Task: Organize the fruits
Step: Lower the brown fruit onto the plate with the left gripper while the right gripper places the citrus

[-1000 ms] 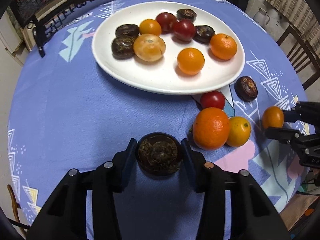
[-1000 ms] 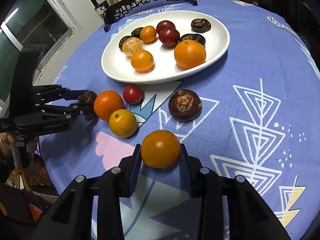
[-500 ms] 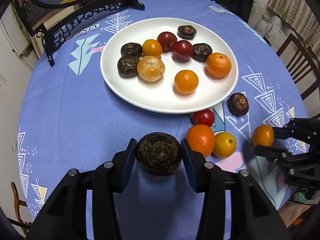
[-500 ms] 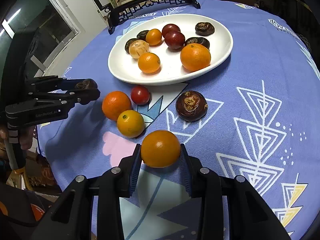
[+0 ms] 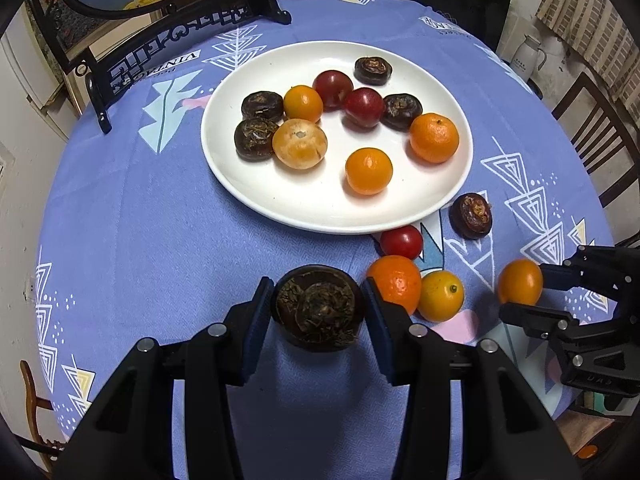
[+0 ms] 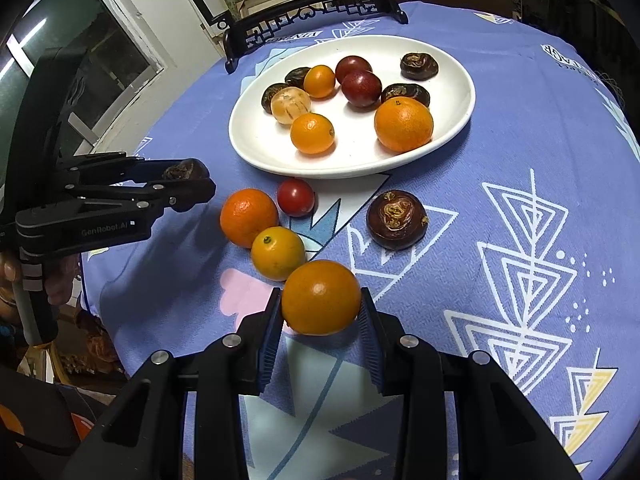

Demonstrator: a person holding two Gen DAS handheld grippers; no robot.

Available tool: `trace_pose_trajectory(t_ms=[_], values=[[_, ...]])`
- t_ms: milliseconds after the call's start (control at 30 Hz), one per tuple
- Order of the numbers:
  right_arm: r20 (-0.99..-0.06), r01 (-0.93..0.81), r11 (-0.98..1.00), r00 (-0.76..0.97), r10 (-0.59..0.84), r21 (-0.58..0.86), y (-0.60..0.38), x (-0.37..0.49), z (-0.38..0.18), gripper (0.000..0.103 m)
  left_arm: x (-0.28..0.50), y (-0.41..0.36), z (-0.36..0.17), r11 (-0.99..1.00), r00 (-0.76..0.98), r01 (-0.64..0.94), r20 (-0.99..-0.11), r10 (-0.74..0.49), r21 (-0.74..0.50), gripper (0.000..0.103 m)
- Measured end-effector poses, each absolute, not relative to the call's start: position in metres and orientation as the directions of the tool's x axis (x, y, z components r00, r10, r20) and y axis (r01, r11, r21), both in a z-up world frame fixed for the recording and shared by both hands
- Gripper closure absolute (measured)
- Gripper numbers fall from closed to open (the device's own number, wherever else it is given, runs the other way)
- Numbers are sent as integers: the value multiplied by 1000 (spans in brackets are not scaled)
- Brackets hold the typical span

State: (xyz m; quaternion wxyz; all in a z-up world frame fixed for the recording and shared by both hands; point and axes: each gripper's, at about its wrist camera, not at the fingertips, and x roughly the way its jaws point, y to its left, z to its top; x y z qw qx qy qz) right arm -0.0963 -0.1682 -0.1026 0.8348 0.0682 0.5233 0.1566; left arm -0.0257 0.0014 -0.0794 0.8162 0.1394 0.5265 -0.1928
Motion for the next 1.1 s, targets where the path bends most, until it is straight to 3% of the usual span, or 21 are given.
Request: trace_pose_trajectory(t_ms=[500,1100], values=[[-840,-177,939,421,342,294,-171,-89,-96,66,-16,-1,-76,894,374,448,-913,-164,23,59],[-733,-144,944,599,323,298,-196,-45,-31,66,25,-9,-14,913,496,407,-843,-207,16,59]])
